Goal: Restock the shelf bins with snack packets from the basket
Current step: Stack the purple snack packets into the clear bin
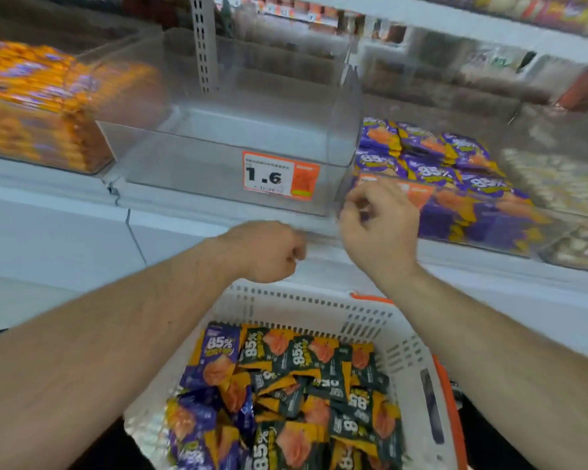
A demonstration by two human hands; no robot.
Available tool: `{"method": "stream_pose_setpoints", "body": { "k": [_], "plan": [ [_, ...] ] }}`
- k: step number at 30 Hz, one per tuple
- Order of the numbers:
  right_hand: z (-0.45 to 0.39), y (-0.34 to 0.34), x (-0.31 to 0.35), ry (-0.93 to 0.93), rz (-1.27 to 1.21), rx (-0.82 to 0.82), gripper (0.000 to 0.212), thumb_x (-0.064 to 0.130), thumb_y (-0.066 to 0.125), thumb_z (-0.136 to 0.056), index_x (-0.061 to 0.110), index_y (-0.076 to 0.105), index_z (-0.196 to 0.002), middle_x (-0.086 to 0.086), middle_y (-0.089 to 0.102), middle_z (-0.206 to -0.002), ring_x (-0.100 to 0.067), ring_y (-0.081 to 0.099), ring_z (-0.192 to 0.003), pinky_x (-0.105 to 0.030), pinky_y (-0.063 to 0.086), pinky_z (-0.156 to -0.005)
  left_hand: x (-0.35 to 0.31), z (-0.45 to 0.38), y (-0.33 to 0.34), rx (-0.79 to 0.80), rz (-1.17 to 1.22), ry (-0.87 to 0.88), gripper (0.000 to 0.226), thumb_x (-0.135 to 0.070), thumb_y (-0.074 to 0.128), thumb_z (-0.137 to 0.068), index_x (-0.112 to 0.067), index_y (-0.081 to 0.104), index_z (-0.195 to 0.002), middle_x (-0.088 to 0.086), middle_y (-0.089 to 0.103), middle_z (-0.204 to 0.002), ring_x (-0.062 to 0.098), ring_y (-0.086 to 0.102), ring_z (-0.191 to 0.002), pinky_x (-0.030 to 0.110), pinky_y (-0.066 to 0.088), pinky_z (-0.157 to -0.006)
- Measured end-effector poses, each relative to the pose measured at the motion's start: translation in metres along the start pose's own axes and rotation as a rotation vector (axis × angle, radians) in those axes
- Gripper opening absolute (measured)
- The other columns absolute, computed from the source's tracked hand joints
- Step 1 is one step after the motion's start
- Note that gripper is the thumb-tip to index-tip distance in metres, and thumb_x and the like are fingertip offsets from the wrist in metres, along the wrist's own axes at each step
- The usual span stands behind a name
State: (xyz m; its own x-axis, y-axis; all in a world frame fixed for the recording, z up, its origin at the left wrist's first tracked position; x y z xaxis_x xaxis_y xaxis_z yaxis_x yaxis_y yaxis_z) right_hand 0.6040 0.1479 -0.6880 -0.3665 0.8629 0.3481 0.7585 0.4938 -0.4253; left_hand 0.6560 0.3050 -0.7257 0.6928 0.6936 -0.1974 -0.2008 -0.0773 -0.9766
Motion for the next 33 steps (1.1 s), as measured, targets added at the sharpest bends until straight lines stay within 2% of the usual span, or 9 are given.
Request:
{"method": "stream_pose_setpoints", "body": {
  "k": [5,8,13,20,23,26,27,30,33],
  "plan": [
    [0.112,0.069,-0.009,0.524,-0.072,0.489,0.007,0.010,0.062,-0.081,0.010,0.069,-0.081,-0.002,0.063,-0.081,-0.015,0.056,-0.073,-0.029,0.047,-0.069,0.027,0.029,0.039,0.377,-0.041,-0.148,0.039,-0.028,0.046,-0.098,-0.023,0.050,-0.136,0.002,0.050,-0.139,0.023,0.048,-0.124,0.035,0.042,-0.099],
    [0.169,0.100,-0.006,0.811,-0.090,0.826,0.015,0.014,0.054,-0.091,0.020,0.062,-0.079,0.006,0.058,-0.072,-0.003,0.053,-0.059,-0.023,0.042,-0.056,0.037,0.039,0.053,0.482,-0.065,-0.180,0.037,-0.027,0.045,-0.098,-0.016,0.056,-0.132,0.006,0.055,-0.135,0.024,0.053,-0.120,0.037,0.044,-0.099],
    [0.268,0.138,0.007,1.154,-0.056,1.359,0.016,0.017,0.057,-0.091,0.007,0.068,-0.097,-0.018,0.059,-0.081,-0.027,0.060,-0.072,-0.036,0.050,-0.064,0.049,0.045,0.069,0.592,-0.094,-0.221,0.037,-0.030,0.046,-0.099,-0.015,0.056,-0.131,0.004,0.057,-0.133,0.023,0.054,-0.118,0.037,0.045,-0.100],
    [0.307,0.142,0.022,1.398,-0.171,1.286,0.029,0.035,0.064,-0.092,0.014,0.062,-0.111,-0.004,0.058,-0.079,-0.018,0.049,-0.065,-0.033,0.041,-0.061,0.048,0.039,0.068,0.569,-0.040,-0.212,0.037,-0.029,0.045,-0.099,-0.015,0.057,-0.130,0.005,0.058,-0.131,0.024,0.056,-0.116,0.041,0.045,-0.099],
    [0.309,0.140,0.023,1.328,-0.126,1.274,0.018,0.035,0.061,-0.094,0.017,0.060,-0.091,0.000,0.050,-0.065,-0.016,0.041,-0.053,-0.030,0.034,-0.055,0.045,0.038,0.068,0.578,-0.057,-0.203,0.035,-0.028,0.045,-0.099,-0.015,0.058,-0.129,0.004,0.059,-0.127,0.023,0.056,-0.113,0.038,0.047,-0.095],
    [0.301,0.129,0.021,1.315,-0.130,1.265,0.031,0.016,0.048,-0.097,0.016,0.054,-0.127,-0.004,0.059,-0.082,-0.014,0.045,-0.055,-0.026,0.032,-0.045,0.041,0.038,0.067,0.567,-0.061,-0.184,0.034,-0.026,0.046,-0.097,-0.012,0.059,-0.125,0.005,0.061,-0.123,0.024,0.057,-0.109,0.039,0.048,-0.092],
    [0.295,0.124,0.019,1.305,-0.160,1.258,0.031,0.013,0.045,-0.096,0.016,0.052,-0.127,-0.005,0.057,-0.082,-0.014,0.043,-0.054,-0.028,0.031,-0.046,0.040,0.037,0.066,0.555,-0.058,-0.177,0.034,-0.026,0.046,-0.097,-0.011,0.059,-0.125,0.006,0.061,-0.122,0.025,0.058,-0.109,0.040,0.048,-0.093],
    [0.267,0.105,0.009,1.179,-0.193,1.232,0.008,0.014,0.046,-0.099,0.017,0.053,-0.096,-0.002,0.051,-0.074,-0.014,0.039,-0.052,-0.029,0.031,-0.049,0.032,0.034,0.058,0.514,-0.036,-0.172,0.039,-0.027,0.046,-0.098,-0.017,0.052,-0.134,0.003,0.055,-0.134,0.024,0.053,-0.118,0.036,0.044,-0.096],
    [0.225,0.079,-0.001,1.000,-0.148,1.202,0.010,0.020,0.047,-0.101,0.014,0.053,-0.096,-0.005,0.060,-0.088,-0.020,0.053,-0.066,-0.031,0.041,-0.056,0.019,0.029,0.048,0.504,0.006,-0.163,0.045,-0.026,0.045,-0.099,-0.018,0.043,-0.143,0.002,0.045,-0.146,0.023,0.045,-0.130,0.034,0.038,-0.102]
  ]
}}
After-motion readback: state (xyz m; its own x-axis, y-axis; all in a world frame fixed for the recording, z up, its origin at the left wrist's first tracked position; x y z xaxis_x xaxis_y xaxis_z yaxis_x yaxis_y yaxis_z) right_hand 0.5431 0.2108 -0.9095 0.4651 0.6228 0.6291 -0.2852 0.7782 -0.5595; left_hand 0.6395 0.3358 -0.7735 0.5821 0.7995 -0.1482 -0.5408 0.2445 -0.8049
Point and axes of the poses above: each hand's wrist, its own z-axis away from the middle knuckle, its own y-axis out of the palm, x = y × z, the point moved 3 cm from there along -z, towards the middle knuckle
